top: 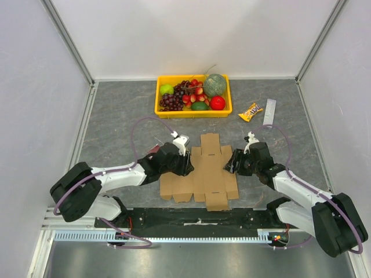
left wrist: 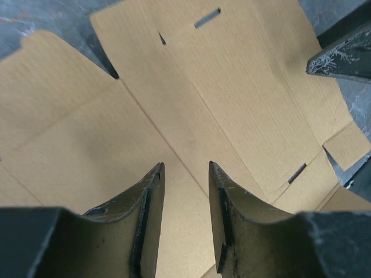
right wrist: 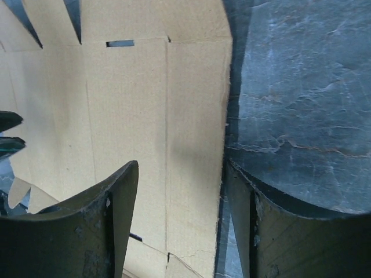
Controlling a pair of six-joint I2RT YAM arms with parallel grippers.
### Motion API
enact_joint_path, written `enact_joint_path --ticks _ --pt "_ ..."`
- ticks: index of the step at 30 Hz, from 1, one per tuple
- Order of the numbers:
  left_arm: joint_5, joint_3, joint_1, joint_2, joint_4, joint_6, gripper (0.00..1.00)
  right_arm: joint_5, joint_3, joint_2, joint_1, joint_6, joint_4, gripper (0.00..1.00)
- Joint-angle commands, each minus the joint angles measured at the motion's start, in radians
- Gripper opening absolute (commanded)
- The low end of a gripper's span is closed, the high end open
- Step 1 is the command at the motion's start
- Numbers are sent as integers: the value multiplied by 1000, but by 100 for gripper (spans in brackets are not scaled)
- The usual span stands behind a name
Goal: Fold the paper box
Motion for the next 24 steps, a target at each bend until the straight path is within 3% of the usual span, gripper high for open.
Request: enact_joint_path --ticks 1,12,24 --pt "-41 12 -51 27 -26 -68 41 -51 -44 34 -3 -8 -52 68" --pt "-95 58 -106 143 -38 -95 39 -116 -33 66 -3 -37 -37 56" --pt "-115 64 -118 171 -43 -124 32 -134 -30 -64 -3 -28 -37 43"
